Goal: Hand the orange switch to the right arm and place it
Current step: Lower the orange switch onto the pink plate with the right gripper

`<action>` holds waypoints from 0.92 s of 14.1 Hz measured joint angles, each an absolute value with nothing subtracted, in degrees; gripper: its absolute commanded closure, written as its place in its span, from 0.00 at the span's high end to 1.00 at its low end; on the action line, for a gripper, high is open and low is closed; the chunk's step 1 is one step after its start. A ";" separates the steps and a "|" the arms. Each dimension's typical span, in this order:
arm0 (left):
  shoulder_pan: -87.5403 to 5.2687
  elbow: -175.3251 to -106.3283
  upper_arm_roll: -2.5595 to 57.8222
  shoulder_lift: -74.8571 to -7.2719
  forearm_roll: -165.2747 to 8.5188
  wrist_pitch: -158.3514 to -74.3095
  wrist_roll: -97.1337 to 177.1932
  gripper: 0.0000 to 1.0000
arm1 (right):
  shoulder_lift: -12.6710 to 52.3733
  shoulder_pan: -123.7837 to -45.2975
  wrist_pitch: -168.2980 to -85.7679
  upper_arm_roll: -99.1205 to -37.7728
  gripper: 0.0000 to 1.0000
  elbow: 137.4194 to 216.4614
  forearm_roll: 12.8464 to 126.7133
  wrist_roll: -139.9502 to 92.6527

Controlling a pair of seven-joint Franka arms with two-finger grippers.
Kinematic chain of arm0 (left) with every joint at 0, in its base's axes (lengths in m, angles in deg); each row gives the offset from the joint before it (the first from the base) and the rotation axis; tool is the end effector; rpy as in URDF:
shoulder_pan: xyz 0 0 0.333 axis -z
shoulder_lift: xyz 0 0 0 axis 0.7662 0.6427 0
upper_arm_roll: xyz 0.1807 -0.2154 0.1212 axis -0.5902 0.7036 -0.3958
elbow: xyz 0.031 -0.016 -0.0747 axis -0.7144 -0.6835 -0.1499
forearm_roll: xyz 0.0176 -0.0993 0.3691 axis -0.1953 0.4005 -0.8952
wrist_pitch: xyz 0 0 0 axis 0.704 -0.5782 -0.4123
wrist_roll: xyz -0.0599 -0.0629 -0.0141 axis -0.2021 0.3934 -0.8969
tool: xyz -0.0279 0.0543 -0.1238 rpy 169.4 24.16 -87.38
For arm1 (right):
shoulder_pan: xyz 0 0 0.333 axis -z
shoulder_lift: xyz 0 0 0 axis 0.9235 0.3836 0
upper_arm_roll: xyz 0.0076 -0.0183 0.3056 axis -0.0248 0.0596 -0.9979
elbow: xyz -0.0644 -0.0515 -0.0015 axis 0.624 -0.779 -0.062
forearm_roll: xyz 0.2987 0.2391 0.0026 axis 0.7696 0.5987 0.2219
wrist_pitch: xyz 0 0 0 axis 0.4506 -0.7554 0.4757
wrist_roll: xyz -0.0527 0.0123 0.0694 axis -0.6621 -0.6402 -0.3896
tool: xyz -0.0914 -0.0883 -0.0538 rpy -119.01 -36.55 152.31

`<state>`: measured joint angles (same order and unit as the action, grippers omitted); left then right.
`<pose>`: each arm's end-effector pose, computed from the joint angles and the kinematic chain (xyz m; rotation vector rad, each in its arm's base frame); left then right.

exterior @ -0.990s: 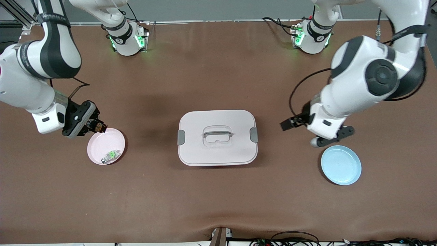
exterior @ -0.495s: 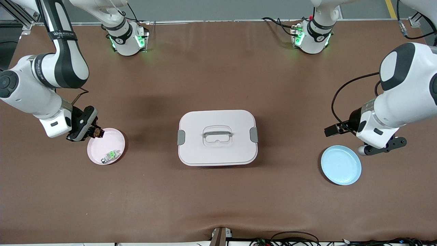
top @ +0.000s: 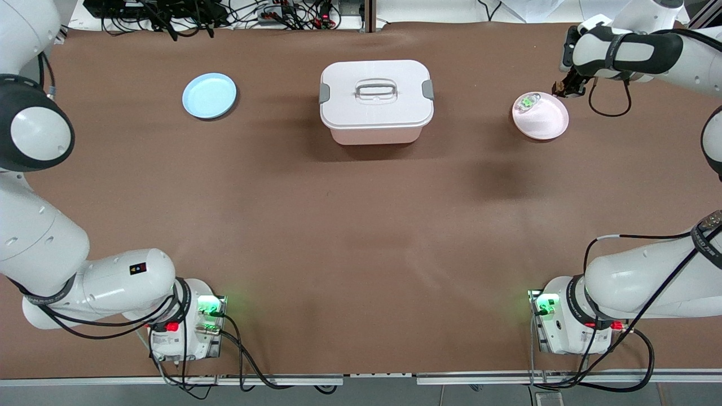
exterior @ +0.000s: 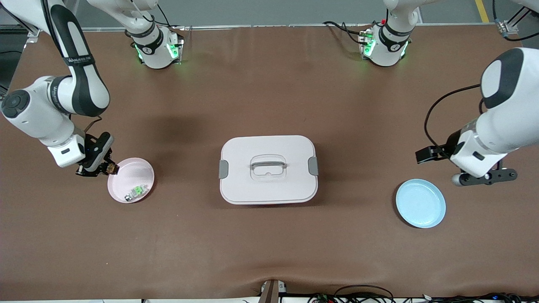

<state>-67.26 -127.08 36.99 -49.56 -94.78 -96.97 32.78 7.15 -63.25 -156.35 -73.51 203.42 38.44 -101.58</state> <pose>0.6198 -0.0657 0.4702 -3.1361 -0.0813 0.0948 0.5632 -0.0443 0.2830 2.4533 1.8513 0.2314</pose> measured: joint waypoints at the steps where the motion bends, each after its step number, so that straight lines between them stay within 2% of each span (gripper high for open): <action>1: -68.09 -127.62 37.01 -50.20 -94.78 -96.97 35.17 1.00 | 7.76 -63.26 -157.41 -73.68 0.00 203.72 38.44 -101.59; 4: -70.31 -129.35 37.05 -52.31 -94.41 -97.33 38.69 1.00 | 9.60 -63.26 -161.71 -73.96 0.00 205.22 38.44 -102.01; 9: -71.68 -131.56 37.09 -56.36 -94.25 -97.56 39.23 1.00 | 12.19 -63.17 -163.25 -73.97 0.00 205.82 39.04 -104.17; 13: -72.34 -132.38 37.09 -58.07 -94.07 -97.55 39.23 1.00 | 13.17 -63.16 -166.27 -74.04 0.00 207.89 46.37 -110.43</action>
<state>-72.34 -132.38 37.09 -58.07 -94.07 -97.55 39.23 13.17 -63.16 -166.27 -74.04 207.89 46.37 -110.43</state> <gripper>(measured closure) 0.000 0.608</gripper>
